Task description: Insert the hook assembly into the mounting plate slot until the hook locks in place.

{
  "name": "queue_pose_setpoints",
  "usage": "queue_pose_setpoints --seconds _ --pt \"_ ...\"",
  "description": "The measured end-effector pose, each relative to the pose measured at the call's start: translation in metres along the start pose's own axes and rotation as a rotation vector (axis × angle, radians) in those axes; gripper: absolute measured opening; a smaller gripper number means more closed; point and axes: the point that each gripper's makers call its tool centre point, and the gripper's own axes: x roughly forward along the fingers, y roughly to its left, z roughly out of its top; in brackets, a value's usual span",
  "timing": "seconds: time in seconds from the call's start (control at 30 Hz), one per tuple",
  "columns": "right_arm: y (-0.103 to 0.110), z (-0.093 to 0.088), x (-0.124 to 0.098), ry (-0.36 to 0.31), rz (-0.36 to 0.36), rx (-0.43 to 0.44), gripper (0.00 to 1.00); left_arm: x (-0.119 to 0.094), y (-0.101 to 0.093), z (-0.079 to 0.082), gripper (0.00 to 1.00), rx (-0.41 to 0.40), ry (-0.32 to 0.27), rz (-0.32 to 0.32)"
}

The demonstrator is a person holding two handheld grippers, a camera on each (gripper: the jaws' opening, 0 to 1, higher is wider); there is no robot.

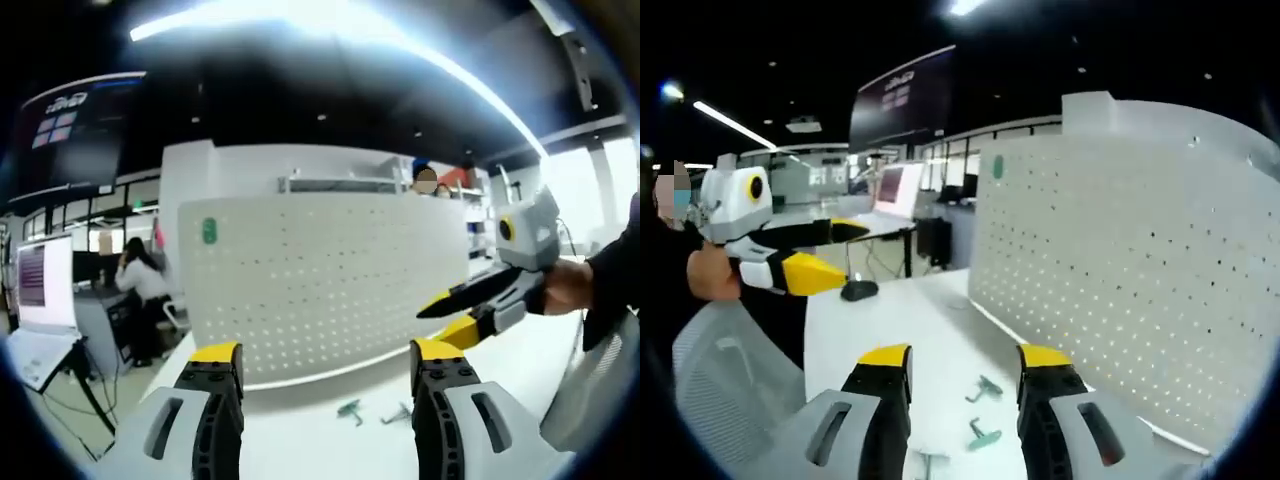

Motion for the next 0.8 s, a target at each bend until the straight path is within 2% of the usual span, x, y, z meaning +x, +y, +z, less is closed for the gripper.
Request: queue_pose_setpoints --seconds 0.3,0.6,0.7,0.8 --pt "-0.008 -0.02 0.032 0.063 0.051 -0.038 0.37 -0.006 -0.003 -0.001 0.68 0.0 -0.003 -0.006" --pt "-0.01 -0.049 0.067 0.147 0.093 -0.054 0.32 -0.006 -0.001 -0.002 0.67 -0.021 -0.008 -0.001" --pt "-0.012 -0.061 0.076 0.181 0.104 -0.031 0.31 -0.005 -0.001 -0.002 0.67 -0.019 -0.007 -0.001" --pt "-0.012 -0.067 0.082 0.187 0.124 0.009 0.31 -0.005 -0.002 -0.002 0.67 -0.019 -0.005 -0.002"
